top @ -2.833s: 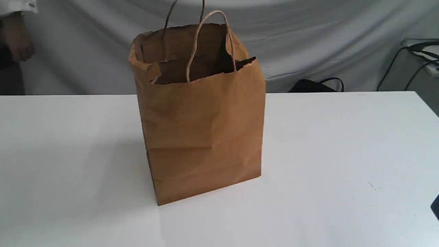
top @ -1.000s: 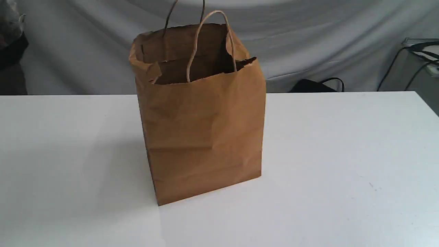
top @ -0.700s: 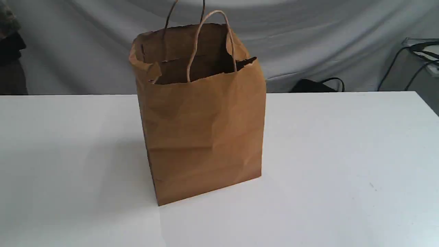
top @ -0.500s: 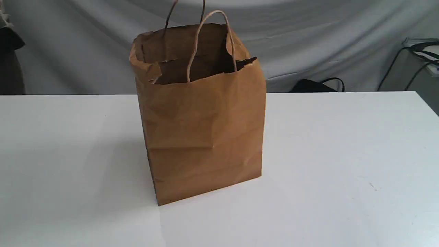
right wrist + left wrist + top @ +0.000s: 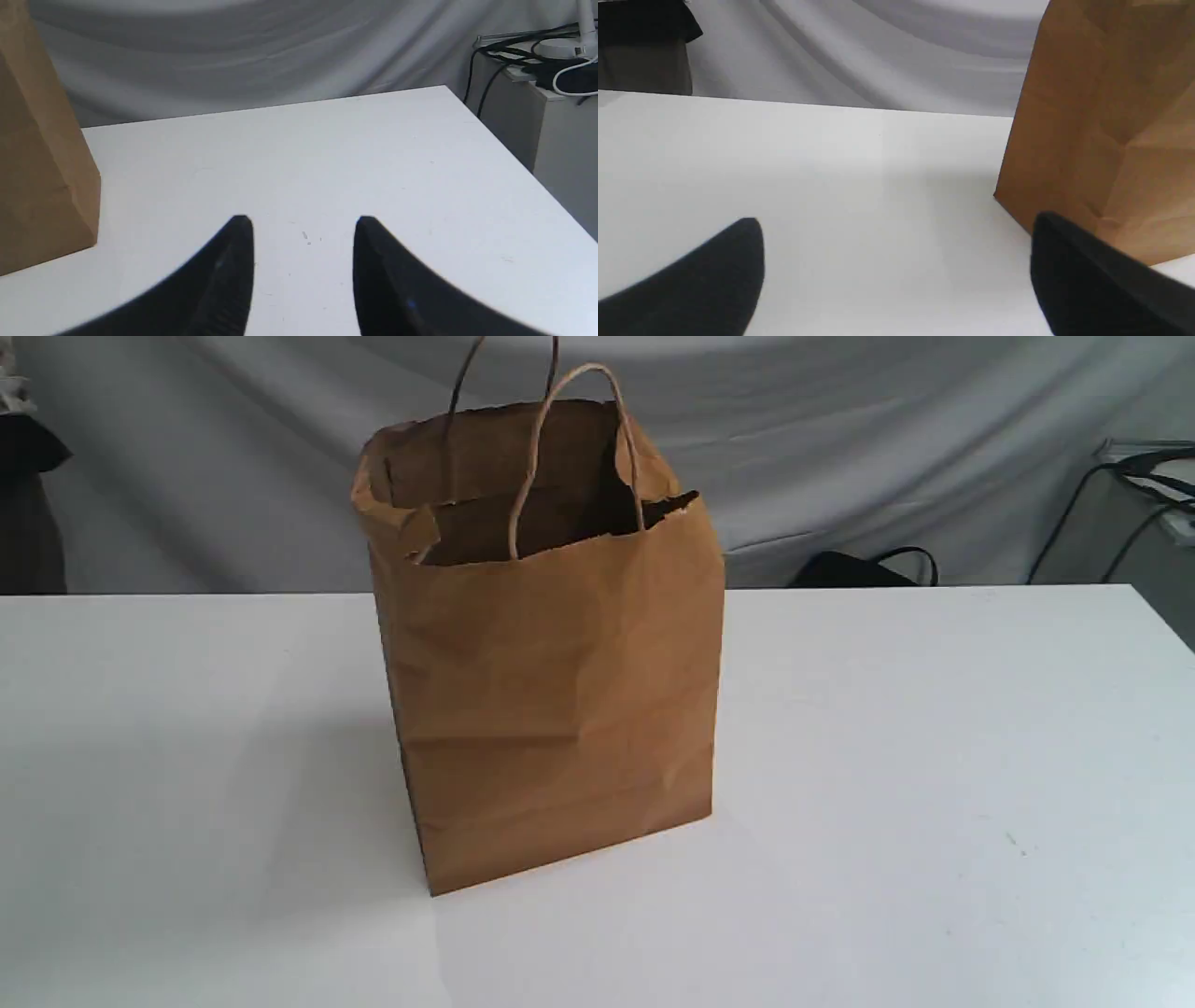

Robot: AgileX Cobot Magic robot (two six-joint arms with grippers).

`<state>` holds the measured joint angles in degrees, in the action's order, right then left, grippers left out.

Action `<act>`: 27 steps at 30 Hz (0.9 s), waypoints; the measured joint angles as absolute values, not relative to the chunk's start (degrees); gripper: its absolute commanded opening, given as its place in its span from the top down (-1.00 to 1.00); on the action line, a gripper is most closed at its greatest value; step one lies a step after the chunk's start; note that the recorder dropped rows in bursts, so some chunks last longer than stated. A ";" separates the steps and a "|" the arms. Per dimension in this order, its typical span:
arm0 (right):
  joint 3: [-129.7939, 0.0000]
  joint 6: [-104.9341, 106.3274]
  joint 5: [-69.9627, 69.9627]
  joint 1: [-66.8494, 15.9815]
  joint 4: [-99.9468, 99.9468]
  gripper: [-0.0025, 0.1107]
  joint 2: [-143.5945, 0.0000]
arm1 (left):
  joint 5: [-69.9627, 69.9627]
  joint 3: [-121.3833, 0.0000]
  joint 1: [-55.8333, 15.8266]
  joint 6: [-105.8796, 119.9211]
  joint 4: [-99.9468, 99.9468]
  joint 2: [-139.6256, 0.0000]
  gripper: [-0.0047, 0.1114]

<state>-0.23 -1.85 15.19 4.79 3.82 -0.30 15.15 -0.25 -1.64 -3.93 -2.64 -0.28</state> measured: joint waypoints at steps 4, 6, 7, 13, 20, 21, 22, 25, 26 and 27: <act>-0.23 -1.85 15.19 4.79 3.72 0.33 -0.30 | 15.15 -0.24 -1.64 -3.93 -2.64 -0.28 -0.44; -0.23 -1.85 15.03 4.79 3.72 0.33 -0.30 | 15.15 -0.24 -1.64 -3.93 -2.64 -0.28 -0.44; -0.23 -1.85 14.60 4.79 3.72 0.33 -0.30 | 15.15 -0.24 -1.64 -3.93 -2.64 -0.28 -0.44; -0.23 -1.85 12.64 4.79 4.34 0.33 -0.30 | 15.15 -0.24 -1.64 -3.93 -2.64 -0.28 -0.44; -0.23 -1.85 12.40 4.79 4.33 0.33 -0.30 | 15.15 -0.24 -1.64 -3.93 -2.64 -0.28 -0.44; -0.23 -1.85 12.40 4.79 4.33 0.33 -0.30 | 15.15 -0.24 -1.64 -3.93 -2.64 -0.28 -0.44; -0.23 -1.85 12.40 4.79 4.33 0.33 -0.30 | 15.15 -0.24 -1.64 -3.93 -2.64 -0.28 -0.44; -0.23 -1.85 12.29 4.79 4.47 0.54 -0.30 | 15.15 -0.24 -1.64 -3.93 -2.64 -0.28 -0.44; -0.23 -1.85 12.29 4.79 4.47 0.70 -0.30 | 15.15 -0.24 -1.64 -3.93 -2.64 -0.28 -0.44; -0.23 -1.85 12.29 4.79 4.47 0.84 -0.30 | 15.15 -0.24 -1.64 -3.93 -2.64 -0.28 -0.44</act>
<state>-0.23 -1.85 12.29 4.79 4.47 -0.30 15.15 -0.25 -1.64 -3.93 -2.64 -0.28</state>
